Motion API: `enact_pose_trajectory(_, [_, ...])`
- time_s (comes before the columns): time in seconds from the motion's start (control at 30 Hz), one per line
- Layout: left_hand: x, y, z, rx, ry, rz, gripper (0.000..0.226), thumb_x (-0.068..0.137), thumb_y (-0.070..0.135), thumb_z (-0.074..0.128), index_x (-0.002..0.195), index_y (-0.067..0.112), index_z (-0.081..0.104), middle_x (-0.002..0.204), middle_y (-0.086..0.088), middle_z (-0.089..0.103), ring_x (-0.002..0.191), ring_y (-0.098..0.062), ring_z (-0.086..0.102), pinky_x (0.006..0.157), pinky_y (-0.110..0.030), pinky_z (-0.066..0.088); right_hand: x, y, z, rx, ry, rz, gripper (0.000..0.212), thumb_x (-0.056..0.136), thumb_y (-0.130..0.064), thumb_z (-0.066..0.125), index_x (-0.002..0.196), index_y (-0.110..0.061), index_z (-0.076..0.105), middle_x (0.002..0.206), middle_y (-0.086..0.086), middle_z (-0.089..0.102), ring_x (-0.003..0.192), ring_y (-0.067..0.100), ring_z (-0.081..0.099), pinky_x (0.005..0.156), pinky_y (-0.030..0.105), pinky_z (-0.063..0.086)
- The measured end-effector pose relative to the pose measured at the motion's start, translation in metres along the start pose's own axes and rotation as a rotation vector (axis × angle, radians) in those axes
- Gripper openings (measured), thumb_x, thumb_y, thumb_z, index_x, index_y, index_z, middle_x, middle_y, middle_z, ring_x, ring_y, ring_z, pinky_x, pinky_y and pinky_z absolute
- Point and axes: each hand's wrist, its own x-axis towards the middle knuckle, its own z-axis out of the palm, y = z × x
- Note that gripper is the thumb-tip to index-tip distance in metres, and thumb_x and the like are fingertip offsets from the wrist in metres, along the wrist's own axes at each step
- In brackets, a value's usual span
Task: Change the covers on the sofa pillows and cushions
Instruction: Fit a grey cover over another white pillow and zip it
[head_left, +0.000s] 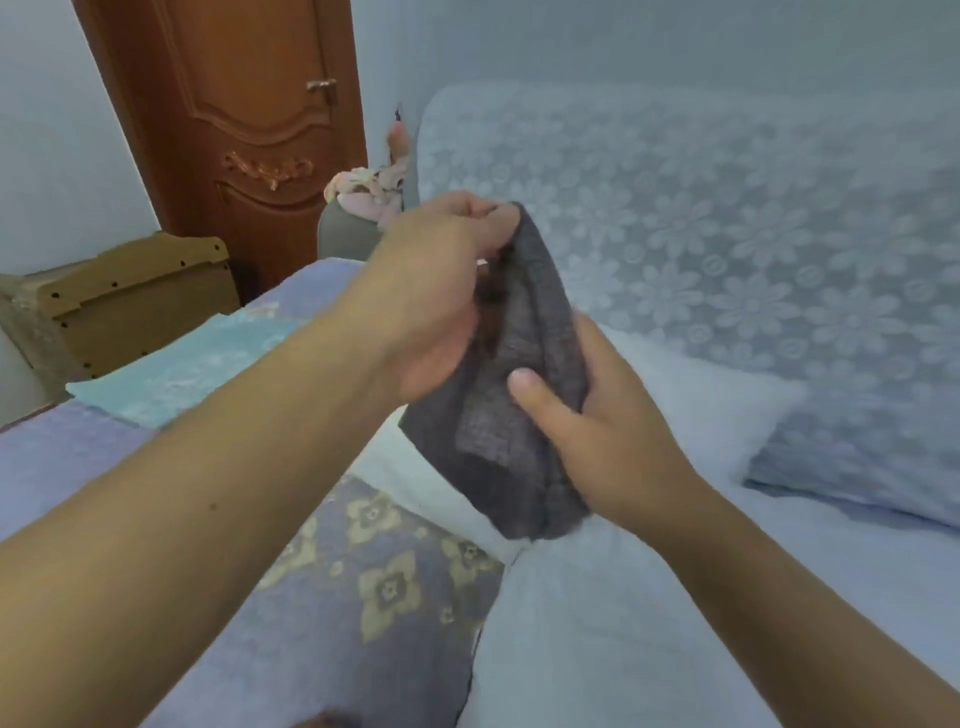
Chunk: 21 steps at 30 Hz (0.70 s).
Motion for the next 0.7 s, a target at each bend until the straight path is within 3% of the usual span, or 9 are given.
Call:
enact_pose_trajectory(0.07, [-0.013,0.006,0.046,-0.072,-0.158,0.017,0.016,0.104,0.024,0.054,0.110,0.010,0.061,0.095,-0.005,0.064,0.088,-0.018,0.066,0.081,-0.036,0.058,-0.018,-0.018,-0.049,0.002,0.267,-0.003,0.022,0.102,-0.024,0.055,0.119,-0.034,0.065,0.104,-0.016,0.071,0.099,0.001,0.067,0.088,0.027,0.054])
enact_pose_trajectory(0.13, [-0.025,0.001,0.088,0.078,-0.302,0.054,0.037,0.092,0.037,0.063,0.125,0.019,0.062,0.113,0.005,0.069,0.106,-0.007,0.067,0.098,-0.030,0.053,-0.033,-0.034,-0.092,0.086,0.408,0.066,0.020,0.104,-0.027,0.050,0.107,-0.032,0.070,0.101,-0.007,0.075,0.096,0.013,0.071,0.090,0.045,0.057])
enact_pose_trajectory(0.23, [-0.043,-0.014,0.151,0.624,-0.364,0.267,0.074,0.077,0.060,0.076,0.142,0.040,0.049,0.133,0.025,0.057,0.119,0.011,0.056,0.099,-0.015,0.045,-0.054,-0.058,-0.148,0.224,0.482,0.167,0.025,0.107,-0.028,0.046,0.107,-0.024,0.071,0.098,-0.001,0.077,0.092,0.018,0.074,0.084,0.044,0.059])
enact_pose_trajectory(0.3, [-0.048,-0.020,0.185,0.634,-0.253,0.318,0.056,0.082,0.049,0.076,0.132,0.038,0.056,0.119,0.021,0.066,0.105,0.007,0.064,0.088,-0.015,0.051,-0.065,-0.070,-0.178,0.241,0.504,0.200,0.027,0.107,-0.030,0.045,0.105,-0.025,0.071,0.095,-0.002,0.077,0.089,0.017,0.075,0.084,0.044,0.060])
enact_pose_trajectory(0.4, [-0.035,-0.024,0.214,0.324,-0.246,0.068,0.012,0.096,0.009,0.065,0.104,0.016,0.070,0.090,0.001,0.076,0.082,-0.014,0.073,0.071,-0.026,0.058,-0.080,-0.072,-0.223,0.059,0.459,0.248,0.030,0.107,-0.034,0.045,0.099,-0.028,0.073,0.092,-0.006,0.077,0.089,0.015,0.074,0.087,0.043,0.060])
enact_pose_trajectory(0.47, [-0.025,-0.019,0.214,0.145,-0.298,-0.184,0.021,0.096,0.002,0.054,0.097,0.009,0.075,0.090,-0.006,0.074,0.081,-0.019,0.070,0.070,-0.029,0.058,-0.088,-0.067,-0.258,-0.020,0.368,0.363,0.029,0.106,-0.035,0.047,0.099,-0.026,0.073,0.095,-0.003,0.077,0.093,0.019,0.074,0.092,0.045,0.057])
enact_pose_trajectory(0.53, [-0.020,-0.007,0.206,-0.061,-0.319,-0.333,0.031,0.094,0.003,0.049,0.113,0.002,0.073,0.105,-0.011,0.071,0.090,-0.021,0.069,0.083,-0.030,0.059,-0.099,-0.060,-0.297,-0.038,0.313,0.485,0.024,0.104,-0.030,0.052,0.098,-0.023,0.075,0.097,0.003,0.078,0.093,0.023,0.074,0.091,0.044,0.058])
enact_pose_trajectory(0.6, [-0.016,0.007,0.201,-0.161,-0.269,-0.337,0.030,0.094,0.004,0.051,0.120,0.003,0.067,0.097,-0.008,0.073,0.081,-0.017,0.072,0.078,-0.031,0.060,-0.110,-0.050,-0.333,-0.103,0.264,0.572,0.019,0.101,-0.025,0.058,0.098,-0.019,0.076,0.098,0.005,0.078,0.092,0.025,0.074,0.088,0.041,0.058])
enact_pose_trajectory(0.7, [-0.010,0.004,0.207,0.090,-0.251,-0.249,0.019,0.098,0.006,0.053,0.108,0.014,0.067,0.071,0.002,0.073,0.055,-0.007,0.069,0.048,-0.021,0.057,-0.108,-0.026,-0.367,-0.410,0.144,0.666,0.015,0.095,-0.030,0.066,0.099,-0.020,0.077,0.098,0.001,0.076,0.094,0.021,0.071,0.086,0.035,0.053])
